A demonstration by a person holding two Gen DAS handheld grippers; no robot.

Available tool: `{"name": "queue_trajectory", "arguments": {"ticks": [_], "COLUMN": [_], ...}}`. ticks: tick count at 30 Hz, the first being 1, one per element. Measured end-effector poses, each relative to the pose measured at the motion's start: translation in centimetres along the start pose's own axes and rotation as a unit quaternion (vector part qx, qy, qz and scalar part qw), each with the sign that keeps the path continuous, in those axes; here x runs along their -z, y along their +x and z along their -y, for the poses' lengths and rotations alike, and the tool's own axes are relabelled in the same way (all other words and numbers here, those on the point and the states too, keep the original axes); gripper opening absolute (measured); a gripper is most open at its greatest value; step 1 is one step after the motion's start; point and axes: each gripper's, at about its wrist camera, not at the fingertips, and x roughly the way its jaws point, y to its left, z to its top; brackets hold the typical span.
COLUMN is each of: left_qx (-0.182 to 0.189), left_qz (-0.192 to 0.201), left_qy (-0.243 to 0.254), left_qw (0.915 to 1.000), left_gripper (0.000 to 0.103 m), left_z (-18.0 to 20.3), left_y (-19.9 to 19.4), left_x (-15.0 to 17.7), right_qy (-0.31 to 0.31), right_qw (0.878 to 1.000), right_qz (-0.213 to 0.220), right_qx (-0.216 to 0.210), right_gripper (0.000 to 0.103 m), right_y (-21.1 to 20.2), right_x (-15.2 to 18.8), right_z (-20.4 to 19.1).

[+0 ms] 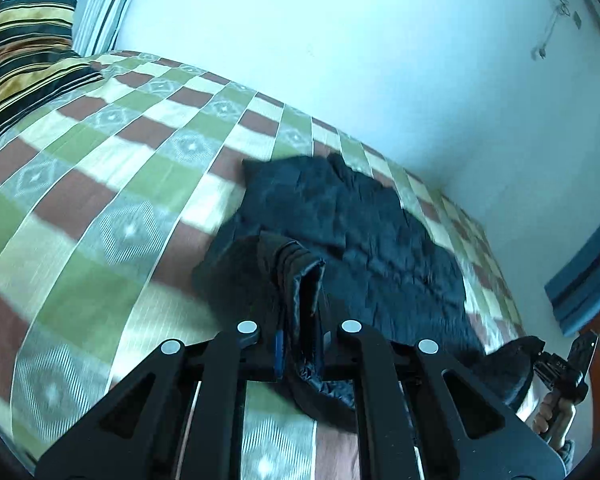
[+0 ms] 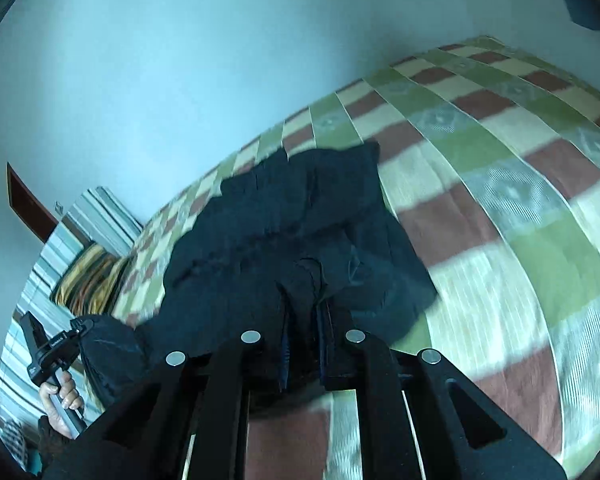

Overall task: Fold large clothes
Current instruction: 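Grasp the jacket hem with the left gripper while the right gripper grasps the hem, then lift the hem with both grippers and fold it over toward the collar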

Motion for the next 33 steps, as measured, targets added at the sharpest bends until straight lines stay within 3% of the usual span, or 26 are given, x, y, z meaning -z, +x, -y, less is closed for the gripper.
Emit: {"name": "queue_trajectory", "arguments": {"ticks": [10, 16, 25, 30, 33], "left_qx": [-0.032, -0.059, -0.107, -0.123, -0.111], "left_qz": [-0.009, -0.031, -0.075, -0.08, -0.075], "left_qy": [-0.006, -0.006, -0.017, 0.025, 0.041], "left_qw": [0.9994, 0.9977, 0.9912, 0.9888, 0.9901], "left_gripper": [0.01, 0.01, 0.01, 0.012, 0.021], "left_z": [0.9, 0.6, -2.3, -1.8, -1.5], "left_y": [11.9, 19.9, 29.0, 30.6, 29.6], "left_x": [-11.4, -15.4, -15.8, -15.4, -15.6], "right_qy": [0.03, 0.027, 0.02, 0.013, 0.015], "right_qw": [1.0, 0.999, 0.995, 0.993, 0.994], "right_qz": [0.003, -0.005, -0.042, -0.052, -0.047], "right_qx": [0.008, 0.038, 0.089, 0.11, 0.098], "right_gripper": [0.01, 0.01, 0.01, 0.014, 0.024], "right_y": [9.4, 15.7, 24.7, 26.8, 26.0], "right_x": [-11.2, -16.2, -18.1, -17.7, -17.9], "right_z": [0.7, 1.6, 4.1, 4.6, 4.5]}}
